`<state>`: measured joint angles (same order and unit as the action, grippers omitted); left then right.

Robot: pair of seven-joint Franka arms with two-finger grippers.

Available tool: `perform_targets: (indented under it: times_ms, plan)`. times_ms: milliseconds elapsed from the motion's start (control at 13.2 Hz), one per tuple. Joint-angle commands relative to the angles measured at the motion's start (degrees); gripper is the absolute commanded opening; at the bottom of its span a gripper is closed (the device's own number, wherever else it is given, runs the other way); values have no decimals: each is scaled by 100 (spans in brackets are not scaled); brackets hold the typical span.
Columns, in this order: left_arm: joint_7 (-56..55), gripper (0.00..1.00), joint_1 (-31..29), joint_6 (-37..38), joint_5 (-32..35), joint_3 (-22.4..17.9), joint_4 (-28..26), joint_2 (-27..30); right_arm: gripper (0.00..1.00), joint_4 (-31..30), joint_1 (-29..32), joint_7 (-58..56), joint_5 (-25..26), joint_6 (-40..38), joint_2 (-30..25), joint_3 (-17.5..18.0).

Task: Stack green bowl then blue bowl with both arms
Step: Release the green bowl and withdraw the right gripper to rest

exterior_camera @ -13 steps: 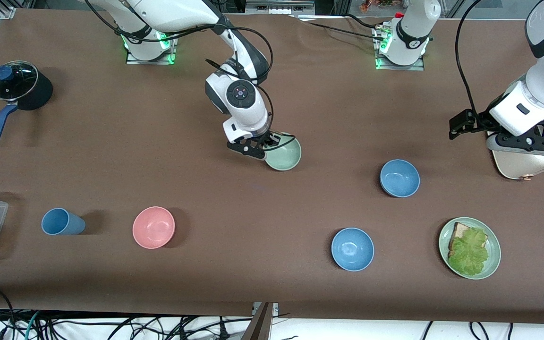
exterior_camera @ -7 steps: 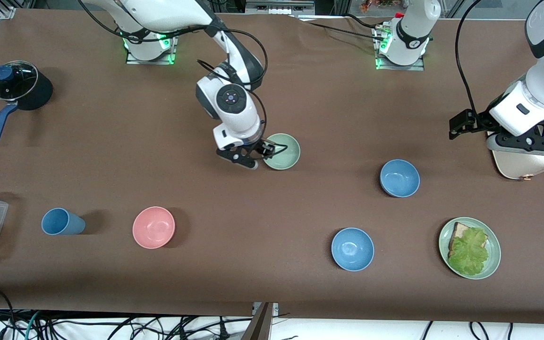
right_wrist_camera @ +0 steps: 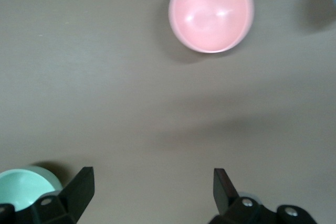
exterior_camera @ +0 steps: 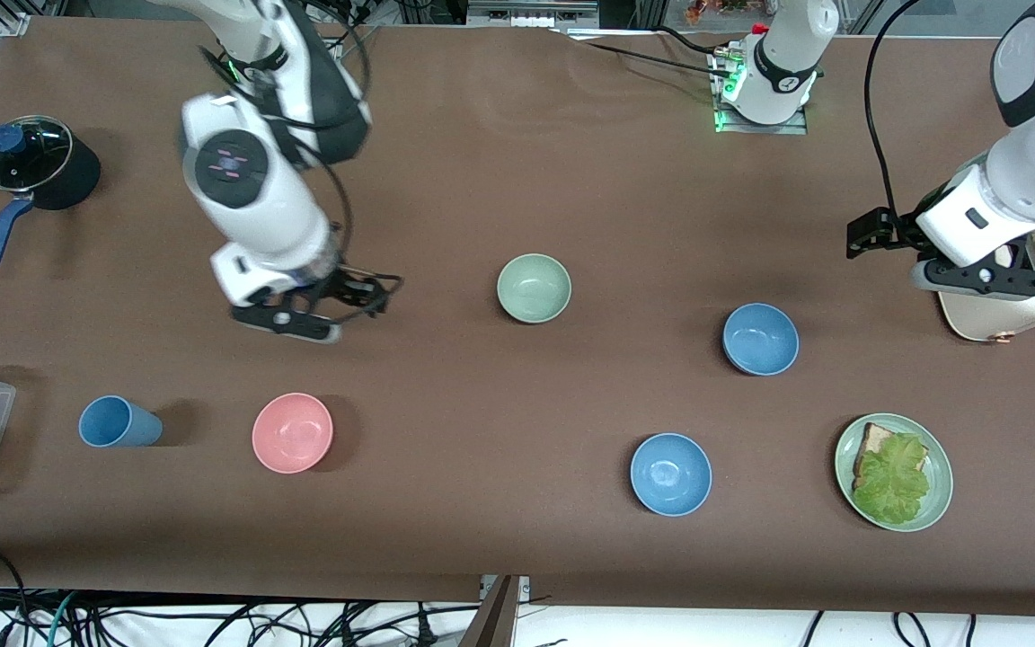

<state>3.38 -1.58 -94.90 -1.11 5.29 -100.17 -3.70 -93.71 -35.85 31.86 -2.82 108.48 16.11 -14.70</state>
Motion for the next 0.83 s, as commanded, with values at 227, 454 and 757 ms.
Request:
perform_targets:
  times_ms: [227,454,757]
  plan:
    - [497,100,-106,-377,182,16,-133,-833,100,-394,-45,-1224,-149,-932,-1171,-971]
    - [1022,100,-150,-1755,182,16,-827,-1210,100,-385,-54,-1543,-149,-1065,-1286,-1192]
    - [1796,100,-273,-2901,182,25,-1040,-2071,100,-341,164,-1569,-114,-1092,-1225,-1062]
